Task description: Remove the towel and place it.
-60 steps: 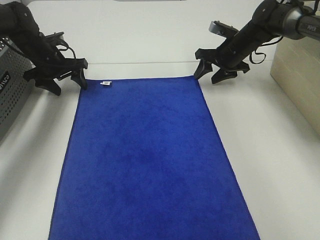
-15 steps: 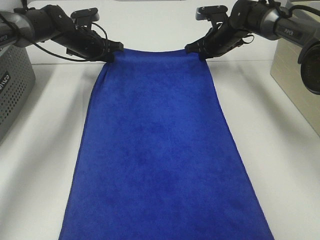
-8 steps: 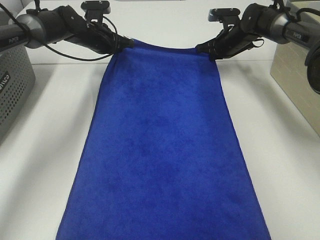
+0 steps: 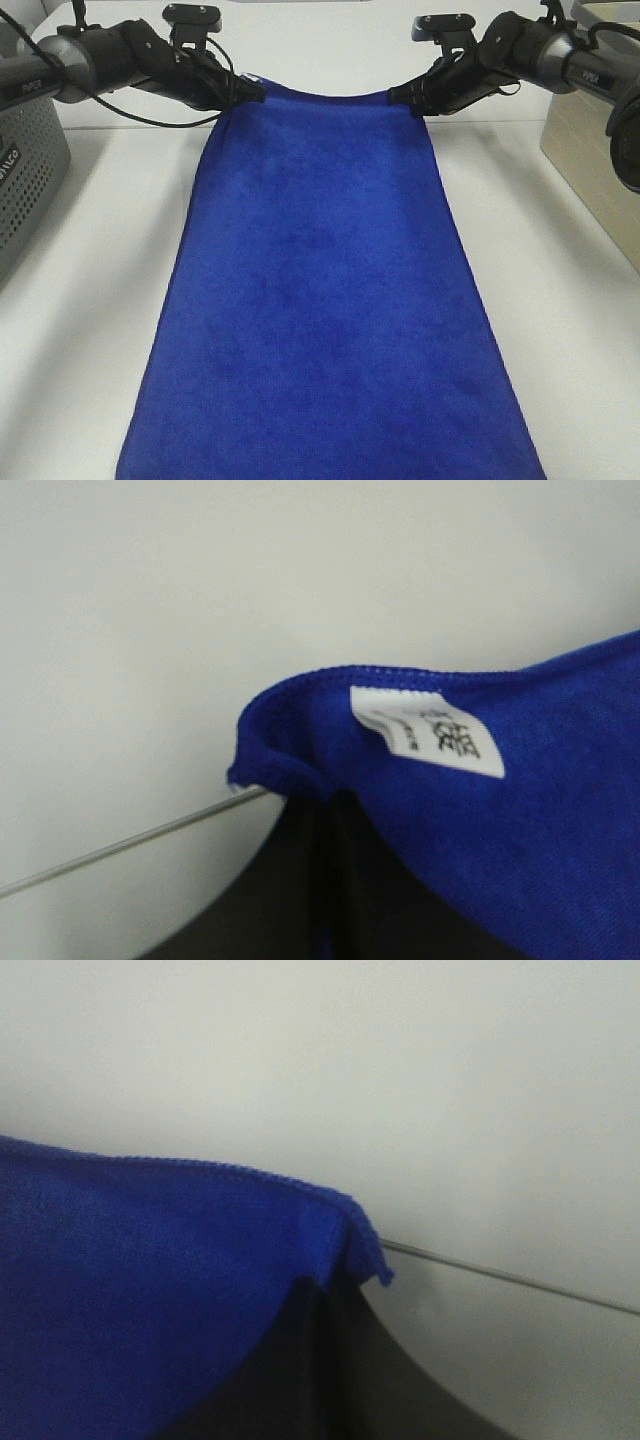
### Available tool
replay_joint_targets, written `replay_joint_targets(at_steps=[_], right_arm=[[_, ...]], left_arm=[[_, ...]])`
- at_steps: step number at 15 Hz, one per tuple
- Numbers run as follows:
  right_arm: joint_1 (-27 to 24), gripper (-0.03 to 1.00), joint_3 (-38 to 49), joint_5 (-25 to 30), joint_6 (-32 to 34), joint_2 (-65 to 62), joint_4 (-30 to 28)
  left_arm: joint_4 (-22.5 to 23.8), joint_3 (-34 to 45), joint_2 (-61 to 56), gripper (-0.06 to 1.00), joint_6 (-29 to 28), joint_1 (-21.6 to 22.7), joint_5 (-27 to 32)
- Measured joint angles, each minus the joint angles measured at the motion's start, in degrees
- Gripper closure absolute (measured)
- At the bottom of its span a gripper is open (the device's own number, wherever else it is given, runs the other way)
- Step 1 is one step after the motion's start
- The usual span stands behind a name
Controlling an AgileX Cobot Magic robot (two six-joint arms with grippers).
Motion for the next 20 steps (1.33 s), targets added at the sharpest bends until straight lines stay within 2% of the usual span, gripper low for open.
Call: replay_joint_targets(at_steps=[6, 13, 15, 16, 18, 20], right_arm=[[0.0, 0.95, 0.0, -2.18, -3.55, 1.15, 4.98], [0.0, 0.95, 0.0, -3.72, -5.79, 1.2, 7.22], [0.0, 0.92, 0.0, -3.72, -5.96, 1.2, 7.68], [0.0, 0.87, 0.0, -3.67, -6.02, 1.2, 7.91], [0.0, 0.67, 0.0, -3.09, -6.07, 1.2, 8.08], [0.0, 0.43, 0.0, -1.43, -6.07, 1.2, 8.08]], left_arm=[[1.95, 0.0, 1.49, 0.93, 0.0, 0.0, -1.95], [1.95, 0.0, 4.3, 0.92, 0.0, 0.0, -5.16], [1.95, 0.0, 4.58, 0.9, 0.0, 0.0, -5.33], [1.95, 0.0, 4.64, 0.89, 0.0, 0.0, -5.33], [1.95, 0.0, 4.64, 0.83, 0.0, 0.0, -5.16], [1.95, 0.0, 4.64, 0.66, 0.0, 0.0, -4.87]])
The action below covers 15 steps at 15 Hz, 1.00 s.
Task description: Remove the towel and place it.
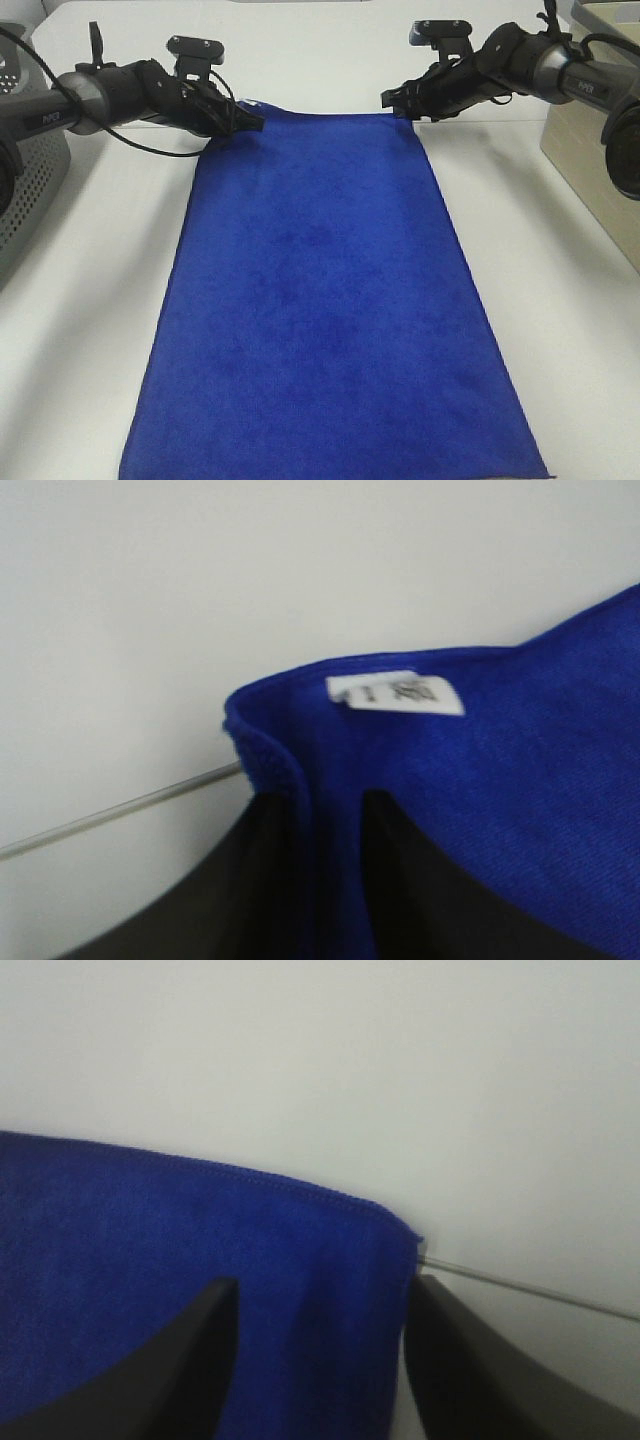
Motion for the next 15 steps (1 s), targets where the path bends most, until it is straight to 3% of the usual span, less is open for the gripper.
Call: replay_joint_targets(at_steps=[2, 4, 10, 12, 15], right_arm=[[0.0, 0.34, 0.0, 2.92, -0.29, 0.0, -0.52], [0.0, 0.32, 0.0, 6.53, -0.4, -0.23, -1.2], [0.0, 0.32, 0.0, 17.13, -0.4, -7.1, -3.95], [0.0, 0.32, 0.0, 22.92, -0.17, -10.08, -4.13], [0.0, 0.32, 0.0, 36.1, 7.45, -16.5, -7.16]], left_arm=[[0.0, 0.0, 0.0, 0.41, 0.0, 0.0, 0.23], [0.74, 0.0, -0.34, 0.27, 0.0, 0.0, 0.86], [5.61, 0.0, -6.59, 0.24, -2.12, 0.0, 5.96], [7.79, 0.0, -9.97, 0.24, -4.53, 0.0, 14.32], [14.21, 0.0, -15.81, 0.24, -12.15, 0.0, 31.57]])
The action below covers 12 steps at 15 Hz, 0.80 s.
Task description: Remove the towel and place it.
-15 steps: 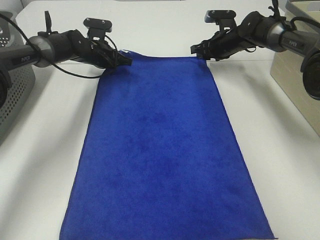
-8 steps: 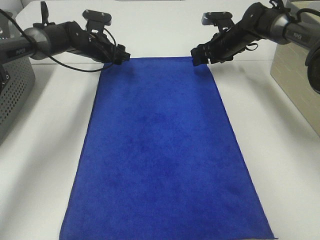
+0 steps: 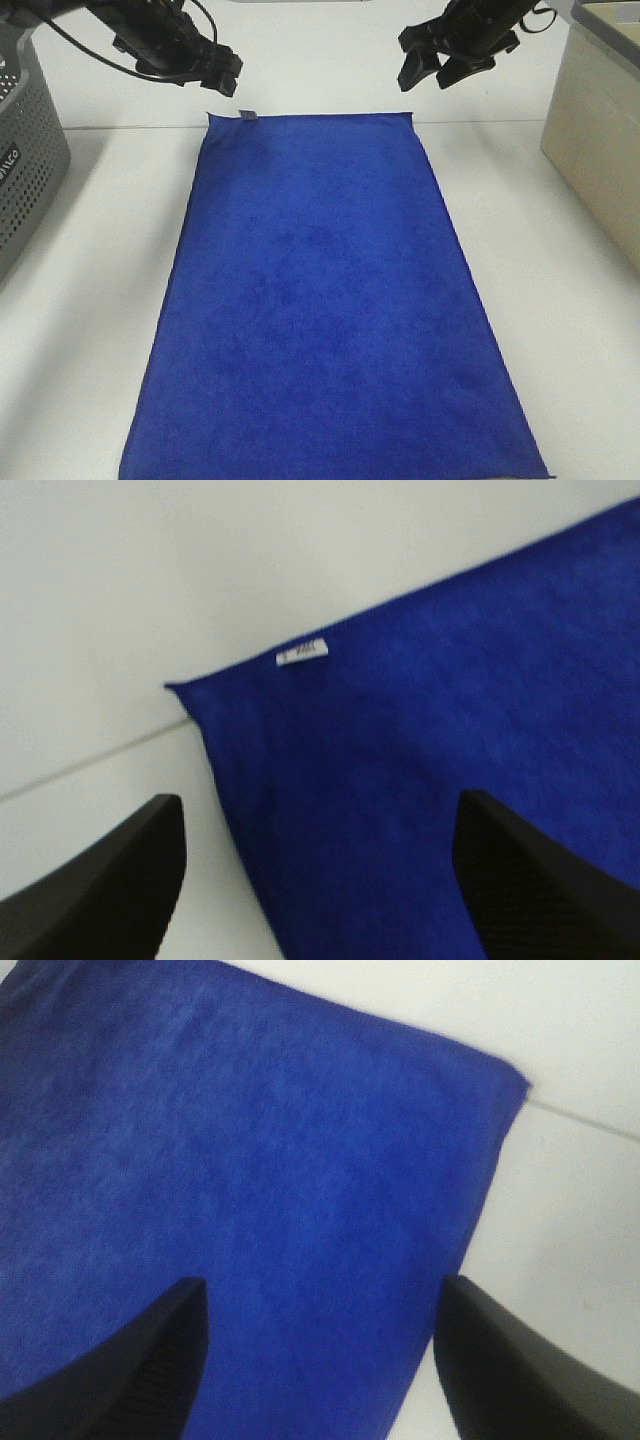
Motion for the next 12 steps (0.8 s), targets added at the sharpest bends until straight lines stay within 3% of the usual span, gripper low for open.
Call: replay_joint_targets(at_steps=[2, 5, 8, 12], right_arm=[[0.0, 0.32, 0.0, 6.02, 6.47, -4.41, -3.72], [0.0, 0.28, 0.0, 7.56, 17.48, -11.52, -10.43], [-0.11, 0.28, -0.06, 7.96, 19.48, -17.07, -13.18], [-2.06, 0.29, 0.69, 7.96, 19.48, -22.4, -18.51]], left_arm=[[1.89, 0.0, -4.47, 0.24, -3.44, 0.0, 10.2], [2.29, -0.11, -10.6, 0.24, -8.19, 0.4, 17.36], [3.9, -0.11, -15.01, 0.24, -11.75, 3.04, 21.49], [6.82, -0.11, -21.03, 0.24, -12.55, 12.09, 23.09]])
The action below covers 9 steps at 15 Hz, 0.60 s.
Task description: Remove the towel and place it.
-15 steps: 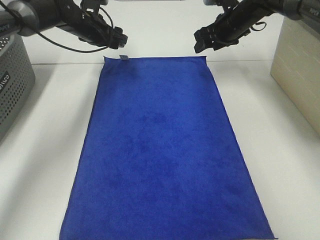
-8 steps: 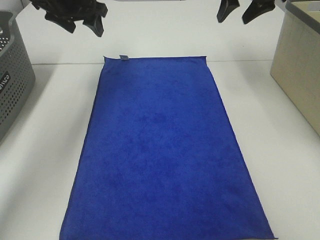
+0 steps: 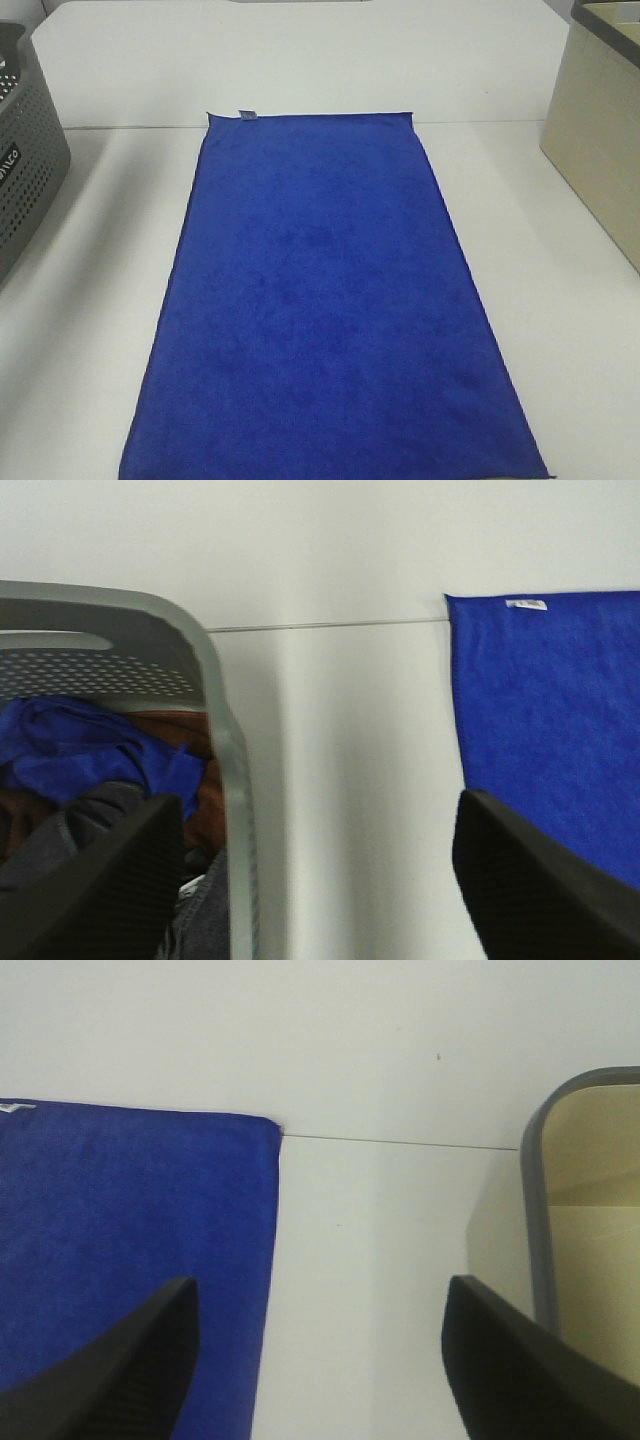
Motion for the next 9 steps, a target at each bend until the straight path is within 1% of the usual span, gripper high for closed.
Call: replay_joint_targets(at_steps=[1, 3, 4, 7, 9], right_arm=[[0.0, 0.29, 3.27, 0.0, -0.8, -2.35, -0.46], [0.0, 0.29, 13.24, 0.06, -0.92, -9.8, -1.78], [0.0, 0.29, 19.88, 0.0, -0.8, -14.15, -1.95], [0.0, 0.29, 40.79, 0.0, 1.38, -31.68, -1.66], [0.0, 0.29, 54.14, 0.17, 2.52, -44.35, -1.03]], left_arm=[[0.06, 1.03, -1.38, 0.24, -0.17, 1.2, 0.0], [0.57, 7.56, -6.42, 0.24, -0.23, 2.98, 0.0], [1.09, 12.89, -9.97, 0.24, -0.23, 3.09, -0.06], [1.2, 35.01, -25.32, 0.24, -0.23, 3.04, 0.0], [1.66, 47.78, -36.9, 0.24, -0.23, 3.04, 0.17]])
